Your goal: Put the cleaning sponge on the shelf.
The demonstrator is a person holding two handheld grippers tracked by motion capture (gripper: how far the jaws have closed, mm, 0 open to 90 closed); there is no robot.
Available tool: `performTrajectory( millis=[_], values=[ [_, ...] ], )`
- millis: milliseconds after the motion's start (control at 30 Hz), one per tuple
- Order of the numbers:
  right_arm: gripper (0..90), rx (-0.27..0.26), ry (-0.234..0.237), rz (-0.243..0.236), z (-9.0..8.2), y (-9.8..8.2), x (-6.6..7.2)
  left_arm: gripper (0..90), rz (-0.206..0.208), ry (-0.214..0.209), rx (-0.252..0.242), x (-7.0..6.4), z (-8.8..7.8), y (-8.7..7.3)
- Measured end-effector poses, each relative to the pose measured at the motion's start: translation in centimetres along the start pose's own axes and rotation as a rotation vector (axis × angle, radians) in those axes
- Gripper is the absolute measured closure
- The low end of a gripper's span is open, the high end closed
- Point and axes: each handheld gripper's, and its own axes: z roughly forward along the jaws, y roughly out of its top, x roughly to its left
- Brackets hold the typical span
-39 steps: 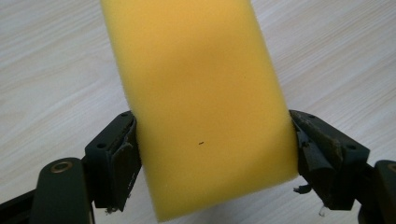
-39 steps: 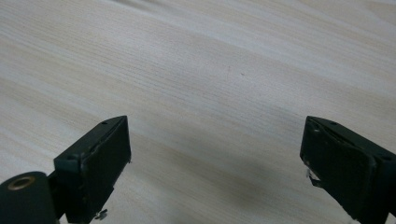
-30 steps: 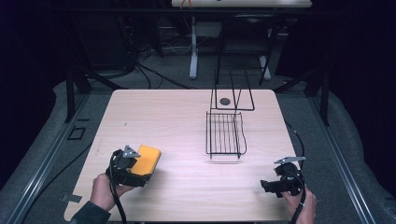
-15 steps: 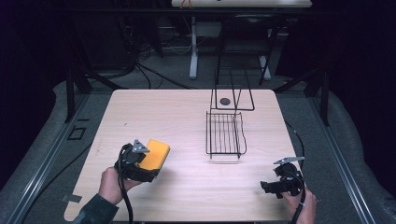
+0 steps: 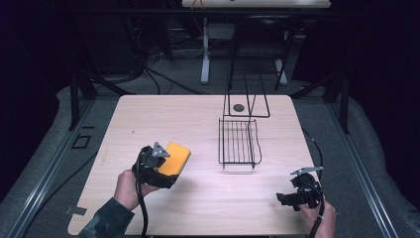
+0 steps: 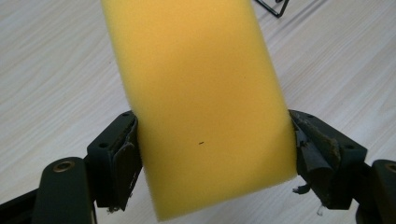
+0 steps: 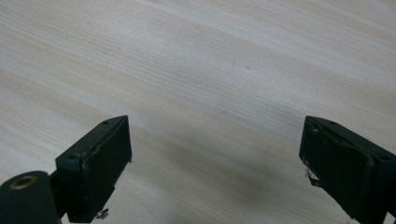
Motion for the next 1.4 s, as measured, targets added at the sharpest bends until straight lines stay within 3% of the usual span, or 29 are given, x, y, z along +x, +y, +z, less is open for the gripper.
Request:
performTrajectory(
  millis=[500,1067,1400],
  values=[
    [8.7,-0.005,-0.002,0.001,-0.1,0.0,0.0,23.6,0.108,0.006,-0.02,-1.2,-0.1,4.4],
    [8.8,-0.006,-0.003,-0.003,-0.1,0.0,0.0,23.7,0.145,-0.022,-0.038,-2.0,0.5,7.3],
    [8.8,-0.004,0.0,-0.007,-0.1,0.1,0.2,23.9,0.168,-0.048,-0.049,-2.4,1.6,8.6]
  ],
)
